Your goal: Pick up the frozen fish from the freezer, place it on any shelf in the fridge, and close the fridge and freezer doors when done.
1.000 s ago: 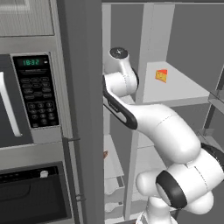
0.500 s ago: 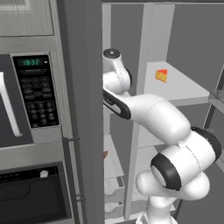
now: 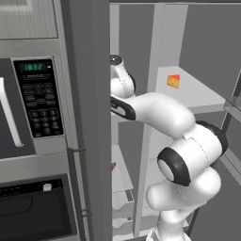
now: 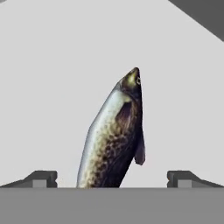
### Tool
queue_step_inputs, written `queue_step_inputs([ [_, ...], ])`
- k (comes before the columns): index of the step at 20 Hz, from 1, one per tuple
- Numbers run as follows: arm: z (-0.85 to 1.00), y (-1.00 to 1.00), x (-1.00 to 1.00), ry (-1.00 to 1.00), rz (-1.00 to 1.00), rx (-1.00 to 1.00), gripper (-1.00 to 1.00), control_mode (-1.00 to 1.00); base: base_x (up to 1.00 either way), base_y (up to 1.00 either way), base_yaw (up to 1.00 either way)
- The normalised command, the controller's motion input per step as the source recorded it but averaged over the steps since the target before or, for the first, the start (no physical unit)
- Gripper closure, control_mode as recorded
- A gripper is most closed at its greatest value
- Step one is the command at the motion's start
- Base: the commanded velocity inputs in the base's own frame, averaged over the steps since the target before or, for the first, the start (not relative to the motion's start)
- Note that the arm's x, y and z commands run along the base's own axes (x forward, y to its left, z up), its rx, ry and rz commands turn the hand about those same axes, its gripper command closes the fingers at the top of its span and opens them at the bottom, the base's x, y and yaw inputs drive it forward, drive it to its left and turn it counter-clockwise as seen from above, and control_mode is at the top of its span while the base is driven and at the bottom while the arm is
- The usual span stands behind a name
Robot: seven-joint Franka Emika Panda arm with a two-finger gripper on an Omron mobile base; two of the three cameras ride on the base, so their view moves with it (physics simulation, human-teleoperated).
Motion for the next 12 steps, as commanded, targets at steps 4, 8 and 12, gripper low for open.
queue_step_inputs([
  [4, -0.17, 0.19, 0.45, 0.04, -0.06, -0.01, -1.00, -1.00, 0.00, 0.00, 0.00],
  [8, -0.26, 0.24, 0.48, 0.07, -0.06, -0.02, -1.00, -1.00, 0.00, 0.00, 0.00],
  [12, -0.65, 0.09, 0.21, 0.09, -0.06, -0.07, 1.00, -1.00, 0.00, 0.00, 0.00],
])
